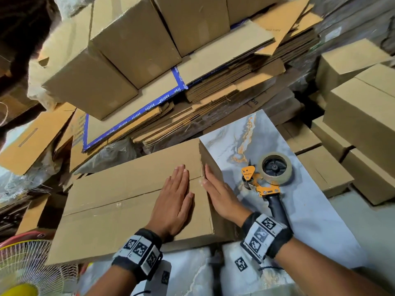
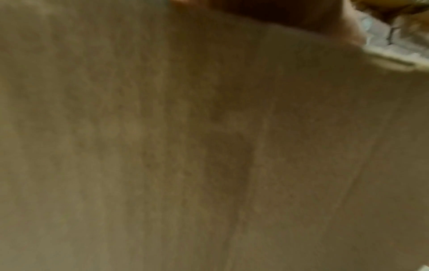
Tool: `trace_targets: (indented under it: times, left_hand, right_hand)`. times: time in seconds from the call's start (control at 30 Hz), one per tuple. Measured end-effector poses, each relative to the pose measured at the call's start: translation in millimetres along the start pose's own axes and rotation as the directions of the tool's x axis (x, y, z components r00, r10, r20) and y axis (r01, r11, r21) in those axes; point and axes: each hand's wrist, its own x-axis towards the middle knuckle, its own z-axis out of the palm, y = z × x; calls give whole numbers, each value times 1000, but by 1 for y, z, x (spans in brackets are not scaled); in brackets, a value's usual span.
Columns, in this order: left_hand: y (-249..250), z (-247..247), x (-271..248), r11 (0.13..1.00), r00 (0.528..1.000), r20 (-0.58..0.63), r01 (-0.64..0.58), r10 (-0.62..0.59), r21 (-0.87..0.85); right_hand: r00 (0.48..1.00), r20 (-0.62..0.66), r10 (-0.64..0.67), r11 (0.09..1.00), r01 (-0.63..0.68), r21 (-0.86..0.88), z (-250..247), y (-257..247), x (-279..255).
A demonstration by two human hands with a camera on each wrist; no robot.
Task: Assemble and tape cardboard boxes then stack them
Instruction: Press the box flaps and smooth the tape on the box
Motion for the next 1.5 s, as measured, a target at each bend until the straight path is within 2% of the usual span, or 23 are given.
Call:
trace_targets:
  times: [0.1, 0.23, 0.3, 0.47, 0.6, 0.77, 0.97, 1.07, 1.13, 1.2, 1.3, 1.37, 1.43, 1.5]
  left_hand:
    - [2, -4, 6, 982, 984, 32, -179, 177, 65]
    - [1, -7, 10, 965, 966, 74, -251, 246, 69]
    - [0, -6, 11, 959, 959, 70, -278, 274, 52]
    - [-7, 2, 10, 930, 933, -19, -360, 360, -71]
    - [-10, 4, 4, 904, 907, -96, -418, 409, -89]
    - [-5, 4, 5, 939, 938, 52, -343, 341, 29]
    - [2, 3, 8, 987, 988, 31, -151, 149, 47]
    - [6, 3, 4, 1000, 1000, 26, 10, -10, 9]
    - [9, 5, 2, 993, 993, 29, 118, -117, -23]
    - [7, 3, -1, 989, 990, 26, 138, -137, -55]
    - [-19, -6, -11, 998, 999, 44, -17, 20, -65]
    - [-44, -10, -23, 998, 998, 27, -56, 56, -9]
    - [-60, -12, -34, 1000, 1000, 5, 14, -14, 19]
    - [-61, -10, -38, 997, 998, 14, 69, -69, 35]
  right_hand:
    - [999, -30, -14, 999, 15, 37, -5, 11, 5]
    - [998, -55, 34, 989, -26, 144, -17, 10, 7]
    - [995, -72, 67, 989, -57, 133, -20, -2, 7]
    - [978, -142, 152, 969, -119, 217, -16, -14, 7]
    - [962, -220, 163, 971, -117, 207, -11, -24, 7]
    - [965, -228, 126, 984, -94, 149, -3, -34, 0]
    - [961, -261, 95, 995, -96, 7, 2, -38, -11]
    - [965, -263, 17, 977, -72, -203, 10, -44, -17]
    - [965, -261, -29, 939, -63, -337, 14, -43, -17]
    - [967, -248, -51, 916, -54, -397, 16, -40, -18]
    - [971, -234, -57, 876, -64, -477, 16, -39, -16]
    - [970, -243, -25, 847, -108, -520, 18, -47, -17]
    - [963, -268, 2, 749, -180, -638, 24, -50, -17]
    - [963, -263, -54, 605, -178, -776, 37, -54, -18]
